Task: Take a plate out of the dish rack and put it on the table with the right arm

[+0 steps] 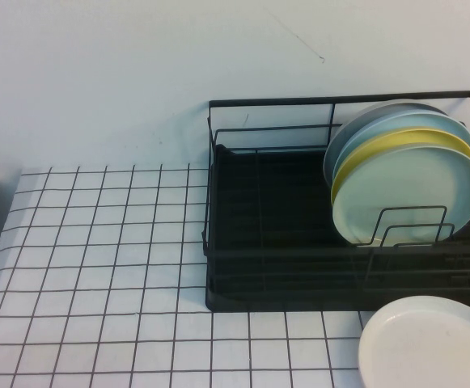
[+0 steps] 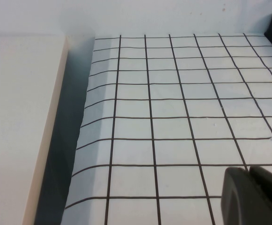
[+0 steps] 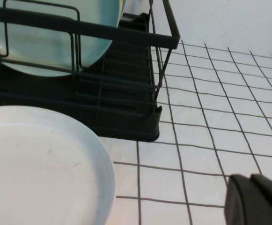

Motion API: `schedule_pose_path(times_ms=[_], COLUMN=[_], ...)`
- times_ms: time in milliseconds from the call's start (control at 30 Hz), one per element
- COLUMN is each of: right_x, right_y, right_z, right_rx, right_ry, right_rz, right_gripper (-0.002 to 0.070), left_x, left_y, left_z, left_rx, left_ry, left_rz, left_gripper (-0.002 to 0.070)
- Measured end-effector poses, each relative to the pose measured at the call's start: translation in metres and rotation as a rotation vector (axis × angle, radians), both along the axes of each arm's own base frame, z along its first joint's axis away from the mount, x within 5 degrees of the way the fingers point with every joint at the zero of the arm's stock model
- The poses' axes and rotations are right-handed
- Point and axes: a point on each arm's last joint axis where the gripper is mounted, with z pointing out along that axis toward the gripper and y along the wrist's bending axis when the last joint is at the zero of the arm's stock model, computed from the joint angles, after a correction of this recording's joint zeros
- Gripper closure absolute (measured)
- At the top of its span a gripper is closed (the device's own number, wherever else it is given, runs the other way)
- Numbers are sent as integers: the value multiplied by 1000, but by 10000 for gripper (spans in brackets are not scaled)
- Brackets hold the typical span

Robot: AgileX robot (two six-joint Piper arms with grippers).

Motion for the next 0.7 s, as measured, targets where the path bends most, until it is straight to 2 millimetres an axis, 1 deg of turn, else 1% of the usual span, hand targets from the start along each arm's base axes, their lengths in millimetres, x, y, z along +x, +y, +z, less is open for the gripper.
schedule_pose_path(times_ms=[300,467,567,700], right_x=[0,1,4,5], right_y=[0,-1,-1,3], right_z=[0,2,10,39], right_rx=[-2,-48,-98,-166], right_ry=[0,-24,-135,-445], right_rz=[0,-1,11,56], right_gripper=[680,680,680,680], left_x=[0,0,0,0], left_y=[0,0,0,0], left_z=[0,0,0,0], left_rx=[0,0,0,0], left_ry=[0,0,0,0], left_rz=[0,0,0,0], left_gripper=[678,678,678,678])
